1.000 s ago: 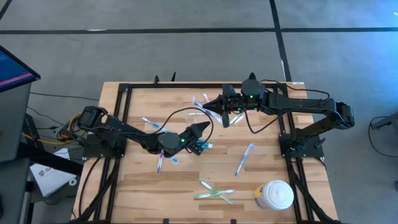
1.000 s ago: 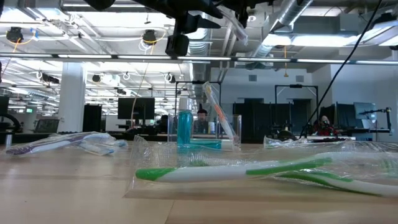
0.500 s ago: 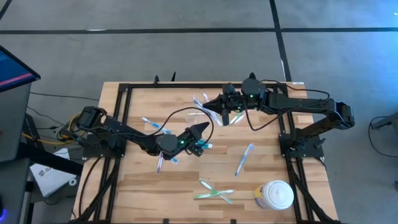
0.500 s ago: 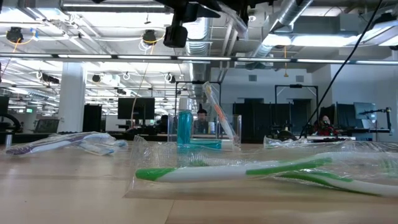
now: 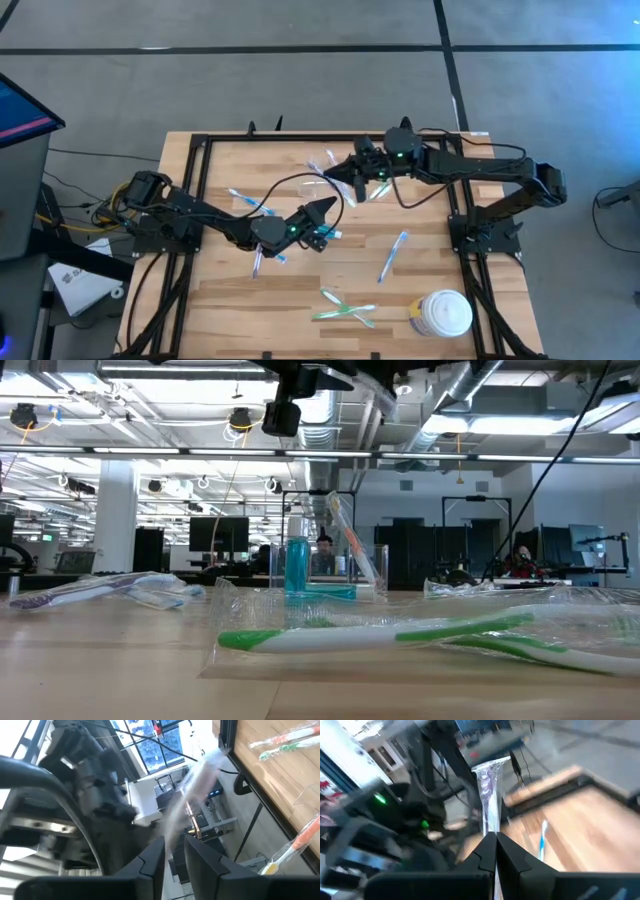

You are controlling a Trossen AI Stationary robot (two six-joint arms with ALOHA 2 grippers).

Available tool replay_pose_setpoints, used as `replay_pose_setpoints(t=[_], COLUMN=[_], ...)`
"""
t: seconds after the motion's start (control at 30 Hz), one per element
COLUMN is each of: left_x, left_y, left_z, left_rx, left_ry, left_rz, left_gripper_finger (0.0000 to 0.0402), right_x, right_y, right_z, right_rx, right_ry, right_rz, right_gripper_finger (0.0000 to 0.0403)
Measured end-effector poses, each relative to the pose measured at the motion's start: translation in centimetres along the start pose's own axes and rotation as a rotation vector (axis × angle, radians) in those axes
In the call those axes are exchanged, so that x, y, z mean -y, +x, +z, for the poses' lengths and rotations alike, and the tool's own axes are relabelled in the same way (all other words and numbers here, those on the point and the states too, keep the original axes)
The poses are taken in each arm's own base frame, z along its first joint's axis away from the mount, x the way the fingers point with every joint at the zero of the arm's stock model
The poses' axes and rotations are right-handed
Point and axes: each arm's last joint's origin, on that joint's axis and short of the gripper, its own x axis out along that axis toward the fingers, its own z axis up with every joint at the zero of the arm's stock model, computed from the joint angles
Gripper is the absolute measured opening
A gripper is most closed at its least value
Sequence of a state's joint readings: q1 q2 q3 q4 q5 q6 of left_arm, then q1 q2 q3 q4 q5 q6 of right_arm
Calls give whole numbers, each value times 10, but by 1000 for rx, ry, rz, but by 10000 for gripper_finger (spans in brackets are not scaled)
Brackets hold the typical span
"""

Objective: Pick & Place toothbrushing station
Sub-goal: Put the top purple toothbrush into the transparent organizer

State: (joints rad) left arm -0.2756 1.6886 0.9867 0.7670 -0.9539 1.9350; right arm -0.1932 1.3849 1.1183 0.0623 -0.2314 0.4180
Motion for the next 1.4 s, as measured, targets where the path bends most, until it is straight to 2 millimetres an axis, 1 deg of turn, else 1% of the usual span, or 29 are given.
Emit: replay_pose_setpoints(t=[0.1,0.23,0.47,0.83,1.0,1.3,1.4], left_x=[0,0,1,4,3,4,-1], left_y=[-1,-2,-2,-2,-6,-3,-1], left_z=[1,1,1,3,5,4,3], left_rx=[4,0,-25,-17,-3,1,-5], left_ry=[3,4,8,37,39,66,57], left_rz=[1,-3,-20,-40,-35,-34,-27], left_gripper_finger=[70,71,75,75,75,75,75], right_x=[4,10,15,5,5,2,1], right_y=[11,19,17,19,19,20,20], right_z=[-3,-3,0,-4,-4,-5,-5], right_rx=[9,-2,-10,-30,-33,-33,-33], right_ry=[17,43,63,68,70,74,75], right_rz=[21,97,103,148,150,161,162], right_gripper_finger=[0,0,0,0,0,0,0])
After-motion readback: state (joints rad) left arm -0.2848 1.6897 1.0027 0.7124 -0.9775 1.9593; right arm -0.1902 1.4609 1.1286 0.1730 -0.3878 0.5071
